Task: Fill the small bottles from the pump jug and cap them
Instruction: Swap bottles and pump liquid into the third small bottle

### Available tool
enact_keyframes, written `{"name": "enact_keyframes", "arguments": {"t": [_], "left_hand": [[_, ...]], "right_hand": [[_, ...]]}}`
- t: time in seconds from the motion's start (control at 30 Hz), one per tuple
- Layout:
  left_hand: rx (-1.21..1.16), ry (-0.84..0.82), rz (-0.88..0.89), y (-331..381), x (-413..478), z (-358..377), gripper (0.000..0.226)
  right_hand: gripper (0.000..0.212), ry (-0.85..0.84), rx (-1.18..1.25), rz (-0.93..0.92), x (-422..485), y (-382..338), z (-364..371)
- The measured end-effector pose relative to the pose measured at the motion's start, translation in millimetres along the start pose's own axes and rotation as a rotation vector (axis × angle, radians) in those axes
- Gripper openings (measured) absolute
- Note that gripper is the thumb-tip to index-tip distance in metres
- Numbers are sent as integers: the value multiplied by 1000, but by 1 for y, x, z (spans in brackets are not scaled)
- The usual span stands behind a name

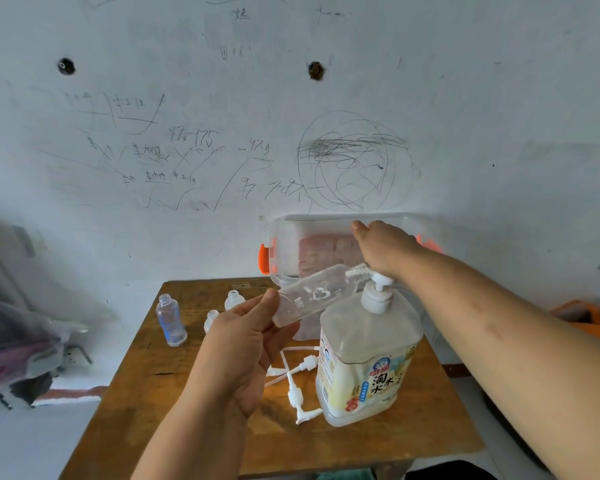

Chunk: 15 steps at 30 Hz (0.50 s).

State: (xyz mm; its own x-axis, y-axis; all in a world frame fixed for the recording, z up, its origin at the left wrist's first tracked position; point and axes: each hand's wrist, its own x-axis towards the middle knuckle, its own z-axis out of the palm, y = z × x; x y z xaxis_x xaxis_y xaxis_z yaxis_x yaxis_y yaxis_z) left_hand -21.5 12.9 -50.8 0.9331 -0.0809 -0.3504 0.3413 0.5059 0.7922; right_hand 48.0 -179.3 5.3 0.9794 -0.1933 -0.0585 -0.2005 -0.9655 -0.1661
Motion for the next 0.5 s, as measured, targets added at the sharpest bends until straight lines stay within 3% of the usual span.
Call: {"name": "enact_keyframes", "arguments": {"t": [0.27,0.4,0.5], "left_hand": [[27,52,-25,-3,-3,-2,30],[45,11,25,1,-10,-2,31],[33,-25,59,6,-13,-1,31]], "right_hand": [[42,52,-22,-9,-3,2,16],[42,27,8,-21,-10,-1,1],[38,101,1,-69,-8,-2,-8]]}}
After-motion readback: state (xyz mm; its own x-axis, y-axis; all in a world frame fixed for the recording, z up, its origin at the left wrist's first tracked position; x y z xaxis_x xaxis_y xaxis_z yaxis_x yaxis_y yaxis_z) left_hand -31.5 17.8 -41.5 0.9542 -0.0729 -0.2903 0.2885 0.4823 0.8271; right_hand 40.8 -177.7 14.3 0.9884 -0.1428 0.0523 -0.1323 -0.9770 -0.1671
